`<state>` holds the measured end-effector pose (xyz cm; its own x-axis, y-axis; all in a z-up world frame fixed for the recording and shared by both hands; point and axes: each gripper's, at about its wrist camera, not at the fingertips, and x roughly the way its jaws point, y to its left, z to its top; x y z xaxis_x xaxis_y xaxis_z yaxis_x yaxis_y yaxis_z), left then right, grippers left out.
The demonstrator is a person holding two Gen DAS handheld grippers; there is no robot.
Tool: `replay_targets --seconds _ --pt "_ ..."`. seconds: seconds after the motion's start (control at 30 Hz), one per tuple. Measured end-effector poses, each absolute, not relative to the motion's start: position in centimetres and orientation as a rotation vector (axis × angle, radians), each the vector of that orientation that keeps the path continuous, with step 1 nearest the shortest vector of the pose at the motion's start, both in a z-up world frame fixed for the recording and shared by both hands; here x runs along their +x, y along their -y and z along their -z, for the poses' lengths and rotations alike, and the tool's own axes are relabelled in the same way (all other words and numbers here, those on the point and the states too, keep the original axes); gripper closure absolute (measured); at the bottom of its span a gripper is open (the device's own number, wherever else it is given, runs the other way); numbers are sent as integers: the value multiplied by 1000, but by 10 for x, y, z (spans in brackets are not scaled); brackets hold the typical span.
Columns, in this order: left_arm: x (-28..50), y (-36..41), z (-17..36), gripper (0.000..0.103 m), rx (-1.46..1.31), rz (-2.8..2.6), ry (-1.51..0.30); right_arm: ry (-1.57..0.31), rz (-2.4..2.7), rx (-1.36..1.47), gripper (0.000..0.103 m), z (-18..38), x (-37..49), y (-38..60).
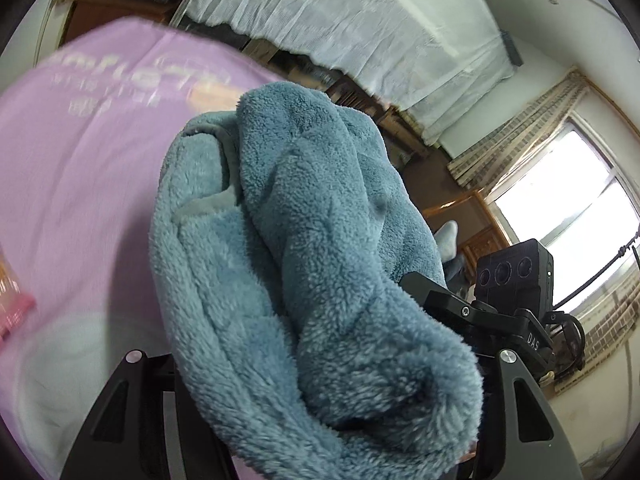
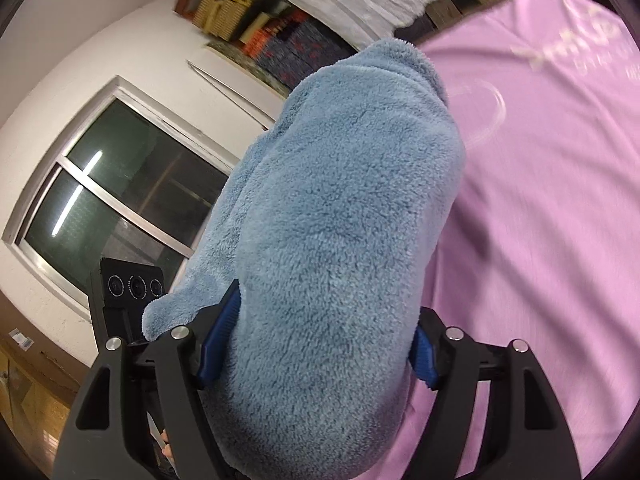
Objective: Fold large clothes
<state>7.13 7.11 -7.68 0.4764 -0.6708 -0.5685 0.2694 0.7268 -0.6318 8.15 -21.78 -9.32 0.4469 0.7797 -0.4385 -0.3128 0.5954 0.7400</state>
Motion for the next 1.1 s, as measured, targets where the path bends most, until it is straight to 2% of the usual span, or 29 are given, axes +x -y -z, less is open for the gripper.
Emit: replay_targets --seconds 0.17,0.27,0.4,0.53,0.93,1.1 --pt "80 -67 114 40 -469 564 -946 -957 -674 648 32 142 87 219" --pt "78 -59 112 38 -384 540 -925 -952 -668 624 29 151 85 219" --pt "82 -65 117 34 -438 550 -948 -940 -626 619 27 150 89 215" --pt "75 -68 109 31 -432 515 -940 -956 -597 590 15 141 93 212" --pt "14 -41 39 32 -101 271 -734 -774 -360 306 13 69 31 217" --pt "-26 -33 3 20 -1 197 -587 -693 -306 220 9 41 -1 209"
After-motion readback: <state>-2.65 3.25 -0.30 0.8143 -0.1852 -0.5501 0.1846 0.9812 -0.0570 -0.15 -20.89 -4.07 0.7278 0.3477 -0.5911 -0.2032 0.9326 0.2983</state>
